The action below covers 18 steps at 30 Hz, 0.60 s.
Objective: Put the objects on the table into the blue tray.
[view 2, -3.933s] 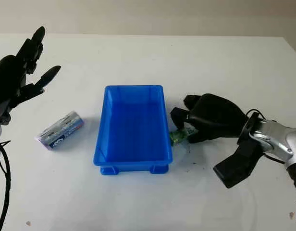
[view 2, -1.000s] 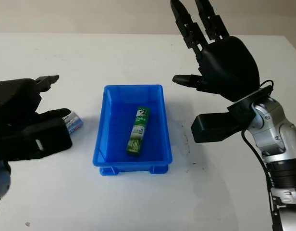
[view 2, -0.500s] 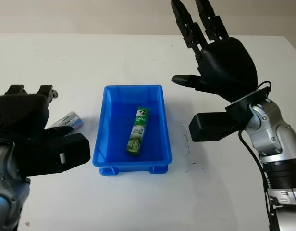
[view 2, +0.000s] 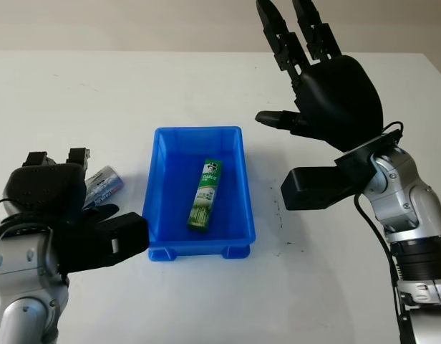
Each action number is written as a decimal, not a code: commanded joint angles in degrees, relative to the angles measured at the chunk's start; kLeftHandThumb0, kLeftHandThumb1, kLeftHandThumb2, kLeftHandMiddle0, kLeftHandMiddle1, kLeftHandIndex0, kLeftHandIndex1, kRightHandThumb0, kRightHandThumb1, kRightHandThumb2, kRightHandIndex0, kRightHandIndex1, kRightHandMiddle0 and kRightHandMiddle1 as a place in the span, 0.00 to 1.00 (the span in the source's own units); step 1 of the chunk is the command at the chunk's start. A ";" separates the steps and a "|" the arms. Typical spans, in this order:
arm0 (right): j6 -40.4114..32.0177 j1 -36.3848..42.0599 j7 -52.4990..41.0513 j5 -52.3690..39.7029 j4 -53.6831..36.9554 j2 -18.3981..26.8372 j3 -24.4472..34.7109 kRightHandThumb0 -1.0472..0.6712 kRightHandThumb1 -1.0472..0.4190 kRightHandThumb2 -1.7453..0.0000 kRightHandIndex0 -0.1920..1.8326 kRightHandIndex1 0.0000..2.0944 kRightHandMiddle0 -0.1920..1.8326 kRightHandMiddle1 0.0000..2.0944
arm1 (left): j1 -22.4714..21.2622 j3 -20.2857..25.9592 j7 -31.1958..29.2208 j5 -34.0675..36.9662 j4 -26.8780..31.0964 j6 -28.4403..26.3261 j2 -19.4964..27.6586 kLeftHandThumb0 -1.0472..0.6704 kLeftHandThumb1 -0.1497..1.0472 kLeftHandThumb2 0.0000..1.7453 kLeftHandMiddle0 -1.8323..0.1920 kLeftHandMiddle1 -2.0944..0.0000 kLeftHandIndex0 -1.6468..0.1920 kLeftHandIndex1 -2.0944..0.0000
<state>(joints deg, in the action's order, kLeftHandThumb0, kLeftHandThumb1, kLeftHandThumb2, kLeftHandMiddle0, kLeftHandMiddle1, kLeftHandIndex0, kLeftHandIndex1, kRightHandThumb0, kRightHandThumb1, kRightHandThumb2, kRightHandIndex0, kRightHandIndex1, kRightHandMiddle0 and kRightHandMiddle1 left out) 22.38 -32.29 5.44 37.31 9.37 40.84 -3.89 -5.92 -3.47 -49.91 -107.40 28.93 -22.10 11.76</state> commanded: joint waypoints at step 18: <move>2.99 -0.58 -1.90 -2.32 0.59 1.42 1.85 0.33 0.00 0.96 0.03 0.03 0.05 0.03 | -2.80 -0.08 14.08 4.85 -10.59 -1.28 1.23 0.34 1.00 0.27 0.24 0.00 0.79 0.03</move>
<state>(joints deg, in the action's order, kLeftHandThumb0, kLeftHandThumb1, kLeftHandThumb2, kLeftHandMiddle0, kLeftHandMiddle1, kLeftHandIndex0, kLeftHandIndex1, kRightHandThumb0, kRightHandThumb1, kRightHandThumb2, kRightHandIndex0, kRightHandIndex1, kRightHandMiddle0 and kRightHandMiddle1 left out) 25.52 -32.19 3.66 35.53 9.79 41.52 -3.03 -8.52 -2.55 -36.57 -102.17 18.83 -23.96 12.00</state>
